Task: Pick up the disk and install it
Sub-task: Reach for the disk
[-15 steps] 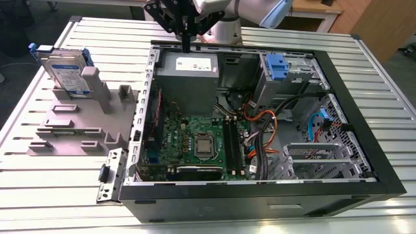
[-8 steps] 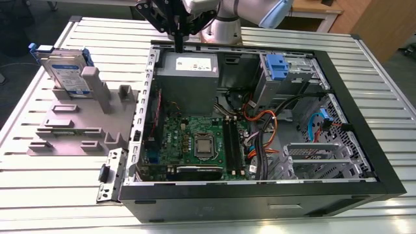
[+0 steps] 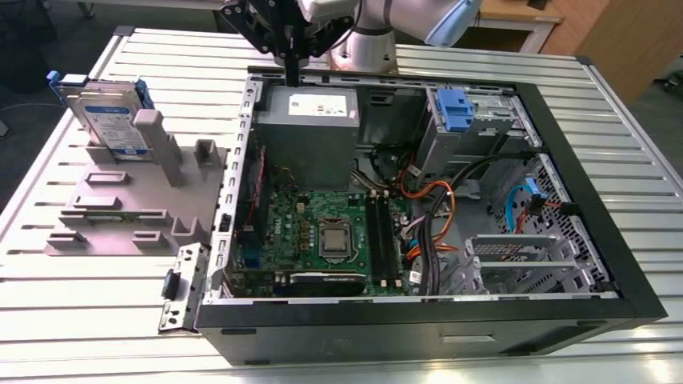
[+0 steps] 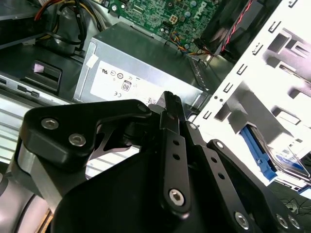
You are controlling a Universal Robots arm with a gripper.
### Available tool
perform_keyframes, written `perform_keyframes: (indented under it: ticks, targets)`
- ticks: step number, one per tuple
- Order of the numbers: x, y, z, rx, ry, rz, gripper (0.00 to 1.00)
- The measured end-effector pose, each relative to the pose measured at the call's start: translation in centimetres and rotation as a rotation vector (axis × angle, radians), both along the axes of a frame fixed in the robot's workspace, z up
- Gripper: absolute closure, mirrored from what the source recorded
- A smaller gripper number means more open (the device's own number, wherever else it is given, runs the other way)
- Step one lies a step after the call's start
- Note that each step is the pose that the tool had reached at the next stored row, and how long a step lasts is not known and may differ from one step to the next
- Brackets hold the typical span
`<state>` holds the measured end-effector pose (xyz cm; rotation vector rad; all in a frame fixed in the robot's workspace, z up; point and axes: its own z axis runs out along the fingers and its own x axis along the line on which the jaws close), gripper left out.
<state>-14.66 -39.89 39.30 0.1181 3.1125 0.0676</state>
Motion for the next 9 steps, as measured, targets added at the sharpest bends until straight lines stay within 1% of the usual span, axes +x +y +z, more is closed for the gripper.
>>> perform_keyframes:
  ticks: [9]
  targets:
    - [-0.23,0.0,0.0,0.0,0.0,0.0,0.89]
